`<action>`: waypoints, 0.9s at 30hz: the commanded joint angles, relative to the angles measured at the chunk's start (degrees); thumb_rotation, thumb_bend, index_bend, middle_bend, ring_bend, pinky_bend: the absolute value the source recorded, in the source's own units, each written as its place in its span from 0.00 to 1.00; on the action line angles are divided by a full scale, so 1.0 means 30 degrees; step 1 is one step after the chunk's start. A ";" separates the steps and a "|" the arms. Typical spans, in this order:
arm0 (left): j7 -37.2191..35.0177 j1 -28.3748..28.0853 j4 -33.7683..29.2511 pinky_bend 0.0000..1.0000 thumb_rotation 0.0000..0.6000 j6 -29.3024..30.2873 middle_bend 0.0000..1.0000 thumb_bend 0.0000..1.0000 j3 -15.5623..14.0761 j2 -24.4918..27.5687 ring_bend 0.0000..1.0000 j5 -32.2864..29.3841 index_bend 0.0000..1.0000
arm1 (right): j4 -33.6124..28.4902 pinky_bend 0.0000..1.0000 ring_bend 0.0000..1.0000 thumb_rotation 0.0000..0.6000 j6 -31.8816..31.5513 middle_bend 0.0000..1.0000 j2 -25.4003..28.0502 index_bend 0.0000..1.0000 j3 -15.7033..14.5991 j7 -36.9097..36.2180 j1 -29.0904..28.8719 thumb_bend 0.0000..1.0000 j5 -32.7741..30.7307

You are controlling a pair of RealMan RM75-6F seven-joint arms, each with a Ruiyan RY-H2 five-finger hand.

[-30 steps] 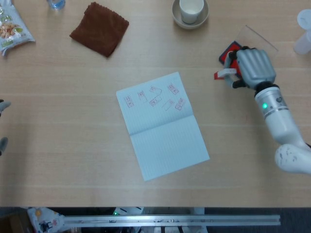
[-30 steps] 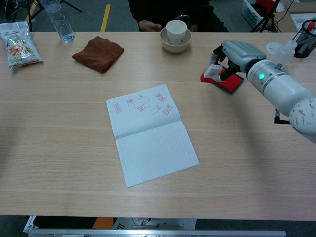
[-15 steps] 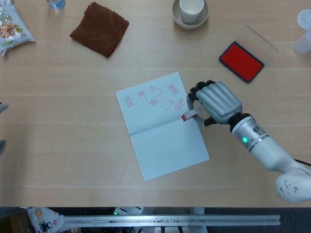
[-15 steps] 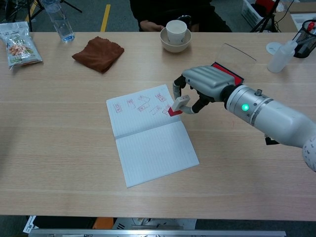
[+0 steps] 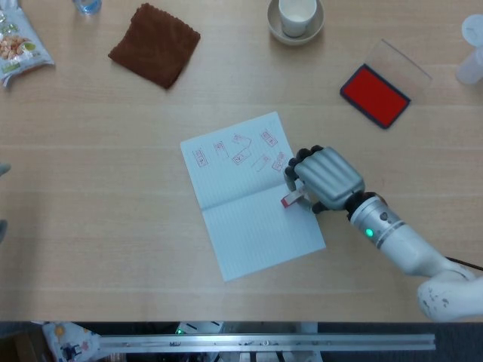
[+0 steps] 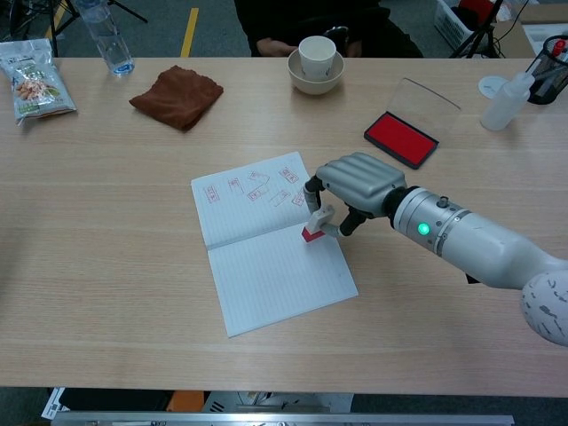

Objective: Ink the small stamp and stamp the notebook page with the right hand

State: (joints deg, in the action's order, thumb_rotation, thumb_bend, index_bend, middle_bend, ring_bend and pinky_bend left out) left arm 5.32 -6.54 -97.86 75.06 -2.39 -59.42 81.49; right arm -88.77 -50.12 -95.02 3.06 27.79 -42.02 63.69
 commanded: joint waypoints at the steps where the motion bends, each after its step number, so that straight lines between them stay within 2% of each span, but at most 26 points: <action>1: -0.0068 0.0028 0.0045 0.10 1.00 -0.0010 0.14 0.32 -0.0017 0.0020 0.14 -0.0016 0.15 | 0.0479 0.34 0.29 1.00 -0.0026 0.46 -0.0401 0.64 -0.0113 -0.0089 -0.0008 0.33 0.0160; 14: -0.0262 0.0059 0.0317 0.10 1.00 -0.0146 0.14 0.32 -0.0039 -0.0060 0.14 -0.0073 0.15 | 0.1816 0.34 0.29 1.00 0.0235 0.46 -0.1334 0.64 -0.0189 0.0637 -0.0324 0.33 -0.0155; 27: -0.0528 0.0165 0.0615 0.10 1.00 -0.0098 0.13 0.32 -0.0056 -0.0132 0.14 -0.0059 0.15 | 0.2214 0.34 0.29 1.00 0.0220 0.46 -0.1873 0.64 -0.0491 0.1526 -0.0399 0.33 -0.0435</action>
State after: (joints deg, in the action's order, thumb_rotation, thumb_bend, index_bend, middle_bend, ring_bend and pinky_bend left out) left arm 3.73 -6.05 -96.01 74.76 -2.56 -59.82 81.32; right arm -82.12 -49.46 -100.63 1.59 32.36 -43.22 62.39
